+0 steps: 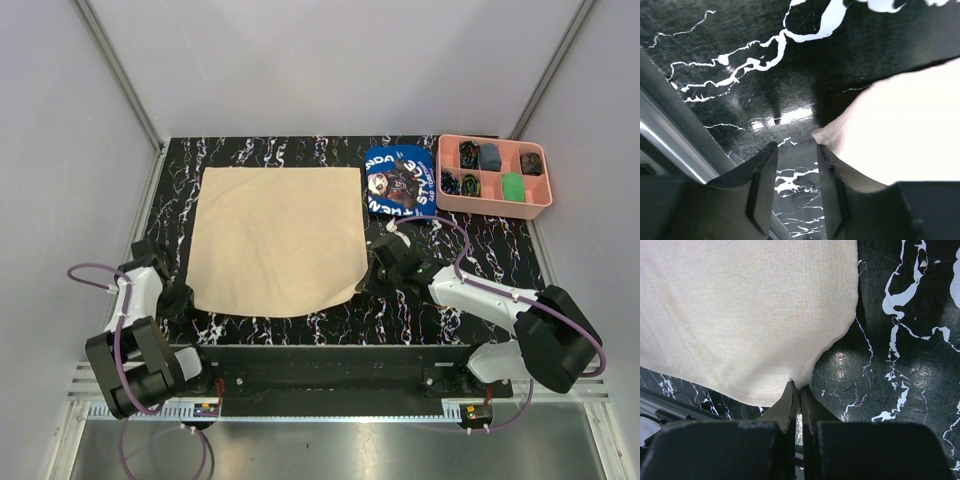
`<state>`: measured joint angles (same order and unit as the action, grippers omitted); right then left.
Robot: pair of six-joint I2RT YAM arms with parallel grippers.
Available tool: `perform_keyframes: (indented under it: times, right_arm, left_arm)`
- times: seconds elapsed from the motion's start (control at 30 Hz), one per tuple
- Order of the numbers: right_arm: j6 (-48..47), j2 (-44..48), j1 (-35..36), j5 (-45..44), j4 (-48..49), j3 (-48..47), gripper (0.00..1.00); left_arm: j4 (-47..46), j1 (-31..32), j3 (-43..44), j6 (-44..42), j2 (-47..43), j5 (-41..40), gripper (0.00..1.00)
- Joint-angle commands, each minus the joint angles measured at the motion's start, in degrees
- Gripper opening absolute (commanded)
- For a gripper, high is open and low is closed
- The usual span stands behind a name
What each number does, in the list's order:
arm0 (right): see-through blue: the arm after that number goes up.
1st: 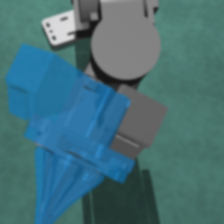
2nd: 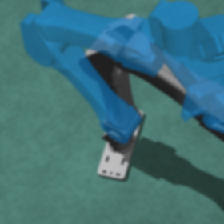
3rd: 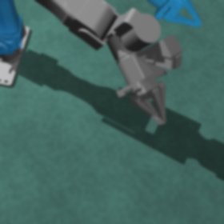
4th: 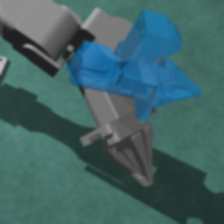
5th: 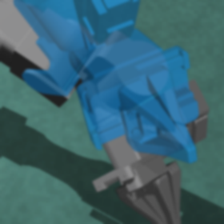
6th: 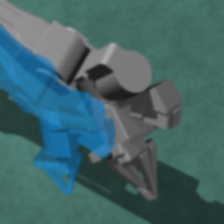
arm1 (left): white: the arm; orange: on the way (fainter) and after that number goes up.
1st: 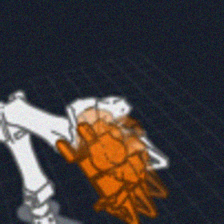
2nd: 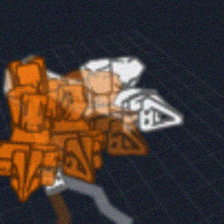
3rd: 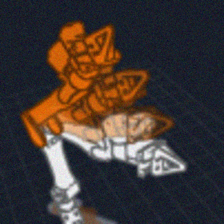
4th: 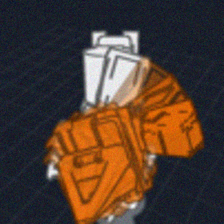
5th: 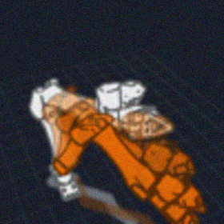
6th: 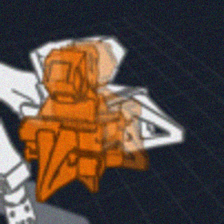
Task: Fold the napkin into a case and place the utensils inside
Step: Pick up the flattened napkin from the center of the board.
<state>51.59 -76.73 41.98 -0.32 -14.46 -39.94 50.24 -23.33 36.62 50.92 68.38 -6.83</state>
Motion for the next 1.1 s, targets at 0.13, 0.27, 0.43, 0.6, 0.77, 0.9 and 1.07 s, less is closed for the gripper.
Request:
perform_keyframes:
  times: [0.13,0.27,0.43,0.6,0.77,0.9,1.07]
  right_arm:
    - [-1.5,0.0,-1.0,0.1,1.8,0.2,0.00]
    - [-1.7,-0.4,-1.2,0.7,2.0,0.4,0.00]
    - [-2.0,-0.6,-1.4,1.6,2.1,0.5,0.00]
    - [-2.2,-1.1,-1.6,1.8,2.3,0.6,0.00]
    - [-2.2,-1.2,-1.6,2.9,3.0,0.6,0.00]
    - [-2.1,-1.4,-1.7,3.0,3.3,0.8,0.00]
    - [-2.1,-1.7,-1.8,3.5,3.5,1.2,0.00]
  left_arm:
    - [0.9,-0.3,3.3,1.1,1.9,-1.0,0.44]
    - [2.1,-0.2,2.5,1.2,0.9,-1.9,0.35]
    - [2.7,-0.2,1.8,2.9,-2.3,-2.5,0.42]
    - [2.4,-0.2,2.8,2.2,0.9,-3.1,0.43]
    - [-0.1,-0.2,3.5,2.8,3.7,-4.0,0.43]
    - [-3.1,-0.2,2.7,2.9,5.4,-4.2,0.44]
    - [-5.5,-0.2,0.6,2.3,6.3,-3.8,0.45]
